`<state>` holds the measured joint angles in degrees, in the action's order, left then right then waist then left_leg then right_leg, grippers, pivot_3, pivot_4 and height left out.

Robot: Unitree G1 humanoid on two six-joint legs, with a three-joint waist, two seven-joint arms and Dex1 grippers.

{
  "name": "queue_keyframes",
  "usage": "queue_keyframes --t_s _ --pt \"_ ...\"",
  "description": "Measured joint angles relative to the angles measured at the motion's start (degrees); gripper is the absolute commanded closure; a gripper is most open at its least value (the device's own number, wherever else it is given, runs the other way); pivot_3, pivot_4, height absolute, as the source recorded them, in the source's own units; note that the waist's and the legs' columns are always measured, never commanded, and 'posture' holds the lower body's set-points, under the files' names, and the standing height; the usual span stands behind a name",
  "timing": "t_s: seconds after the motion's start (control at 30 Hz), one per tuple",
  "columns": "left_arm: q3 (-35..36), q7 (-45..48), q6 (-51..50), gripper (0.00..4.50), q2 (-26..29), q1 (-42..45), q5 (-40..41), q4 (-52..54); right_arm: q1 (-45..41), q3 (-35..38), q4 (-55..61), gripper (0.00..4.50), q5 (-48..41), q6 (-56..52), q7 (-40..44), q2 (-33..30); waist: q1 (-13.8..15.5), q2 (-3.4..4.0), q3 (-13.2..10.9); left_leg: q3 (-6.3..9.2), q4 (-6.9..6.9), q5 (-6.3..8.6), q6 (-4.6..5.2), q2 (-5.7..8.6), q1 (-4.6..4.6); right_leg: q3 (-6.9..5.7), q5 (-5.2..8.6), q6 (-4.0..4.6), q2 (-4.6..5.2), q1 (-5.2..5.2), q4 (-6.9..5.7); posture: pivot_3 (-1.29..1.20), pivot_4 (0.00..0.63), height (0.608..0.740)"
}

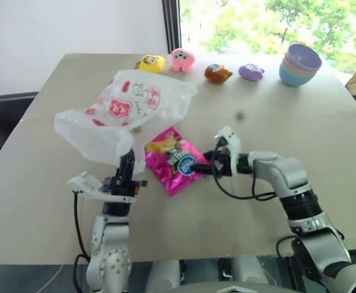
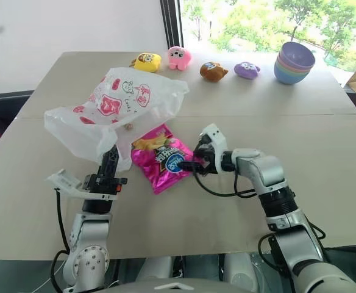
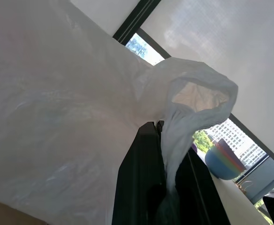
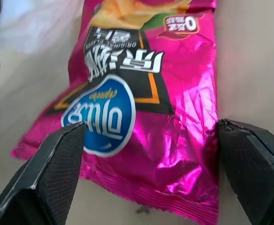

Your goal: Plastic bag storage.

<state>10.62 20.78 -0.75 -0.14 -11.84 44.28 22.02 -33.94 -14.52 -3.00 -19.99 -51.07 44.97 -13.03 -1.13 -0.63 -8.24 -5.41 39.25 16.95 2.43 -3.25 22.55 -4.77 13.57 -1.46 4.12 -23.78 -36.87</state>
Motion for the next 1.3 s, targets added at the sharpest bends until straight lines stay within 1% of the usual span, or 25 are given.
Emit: queue_keyframes --t_s 0.1,0.23,0.37,0.47,0.5,0.57,0.63,0.7,0.73,0.87,1.07,1.13,1.3 --pt "0.0 0.0 0.1 4.5 -0.1 0.0 -0.4 0.0 0.1 -2.8 0.6 0.04 2.8 2.5 -1.2 0.2 0.0 -0.01 0.0 -0.05 0.0 0.0 0.0 -0.02 -0.08 0.05 0.0 0.0 -0.02 0.02 -0.04 0.0 0.15 0.74" --pt "-0.1 0.4 0.2 4.5 -0.2 0.0 -0.8 0.0 0.5 -2.8 0.8 0.04 3.7 2.4 -4.1 3.0 -0.1 -0.01 0.0 -0.1 0.0 0.04 0.08 -0.05 -0.18 0.11 0.0 0.01 -0.04 0.02 -0.15 0.0 0.15 0.74" --pt "-0.3 1.1 0.3 4.5 -0.4 0.0 -1.4 -0.1 1.0 -3.8 1.8 0.04 4.8 2.8 -5.0 3.2 -0.1 -0.01 0.1 -0.11 0.0 0.04 0.08 -0.05 -0.19 0.13 0.0 0.02 -0.04 0.03 -0.16 0.0 0.15 0.74" --pt "-0.6 1.5 0.3 4.5 -0.4 0.1 -1.6 -0.2 1.1 -5.2 1.8 0.87 6.6 4.8 -5.1 2.7 -0.2 -0.01 0.1 -0.11 0.0 0.04 0.07 -0.04 -0.19 0.13 0.0 0.02 -0.04 0.02 -0.16 0.0 0.15 0.74" --pt "-0.6 1.7 0.3 4.5 -0.4 0.2 -1.8 -0.3 1.1 -5.7 1.6 1.44 7.3 5.6 -5.1 2.5 -0.1 -0.01 0.1 -0.11 0.0 0.04 0.07 -0.04 -0.18 0.13 0.0 0.02 -0.04 0.02 -0.16 0.0 0.15 0.74" --pt "-0.6 1.9 0.4 4.5 -0.4 0.2 -1.9 -0.4 1.2 -6.2 1.2 2.31 7.4 6.4 -4.8 2.3 -0.1 0.0 0.1 -0.11 0.0 0.04 0.07 -0.04 -0.17 0.13 0.0 0.03 -0.04 0.02 -0.15 0.0 0.15 0.74" --pt "-0.5 2.1 0.4 4.5 -0.4 0.3 -2.0 -0.6 1.3 -6.5 0.9 3.29 7.4 7.0 -4.1 2.4 -0.1 0.0 0.1 -0.11 0.0 0.04 0.07 -0.04 -0.17 0.13 0.0 0.03 -0.03 0.02 -0.15 0.0 0.15 0.74" --pt "-0.4 2.3 0.4 4.5 -0.4 0.3 -2.0 -0.7 1.4 -6.8 0.9 4.09 7.3 7.6 -3.7 2.4 -0.1 0.0 0.1 -0.11 0.0 0.05 0.09 -0.04 -0.17 0.12 0.0 0.02 -0.03 0.02 -0.15 0.0 0.15 0.74" --pt "-0.3 2.6 0.4 4.5 -0.4 0.3 -2.0 -0.8 1.4 -6.8 0.9 4.41 7.3 7.9 -3.5 2.5 0.0 0.0 0.1 -0.1 0.0 0.08 0.14 -0.04 -0.17 0.12 0.0 0.02 -0.03 0.02 -0.14 0.0 0.15 0.74" --pt "0.1 3.1 0.6 4.5 -0.4 0.3 -2.0 -1.2 1.8 -5.6 0.8 4.46 6.1 7.4 -3.4 3.0 0.0 0.01 0.0 -0.09 0.0 0.08 0.14 -0.04 -0.14 0.11 0.0 0.03 -0.02 0.01 -0.13 0.0 0.15 0.74" --pt "0.0 4.5 0.6 4.5 -0.1 -0.2 -1.7 -1.3 1.6 -0.8 -0.5 4.46 1.3 4.9 -2.1 3.7 0.2 0.04 0.0 -0.01 0.0 0.05 0.08 -0.04 0.03 0.02 0.0 0.02 0.0 -0.03 -0.02 0.0 0.15 0.74" --pt "-0.1 6.1 0.0 4.5 0.9 -1.5 -1.1 -1.3 -0.3 2.3 -0.6 4.46 -0.3 4.8 -1.4 1.8 0.3 0.06 0.0 0.02 0.0 0.05 0.07 -0.02 0.12 -0.01 -0.01 0.02 0.02 -0.07 0.03 0.0 0.15 0.74" --pt "-0.1 7.8 -1.3 4.5 2.6 -3.4 0.8 -0.3 -2.1 6.4 0.3 4.46 -1.3 3.9 -0.3 -3.7 0.5 0.05 0.0 0.11 0.0 0.04 0.07 -0.02 0.2 -0.11 0.0 0.02 0.03 -0.08 0.07 0.0 0.15 0.74"
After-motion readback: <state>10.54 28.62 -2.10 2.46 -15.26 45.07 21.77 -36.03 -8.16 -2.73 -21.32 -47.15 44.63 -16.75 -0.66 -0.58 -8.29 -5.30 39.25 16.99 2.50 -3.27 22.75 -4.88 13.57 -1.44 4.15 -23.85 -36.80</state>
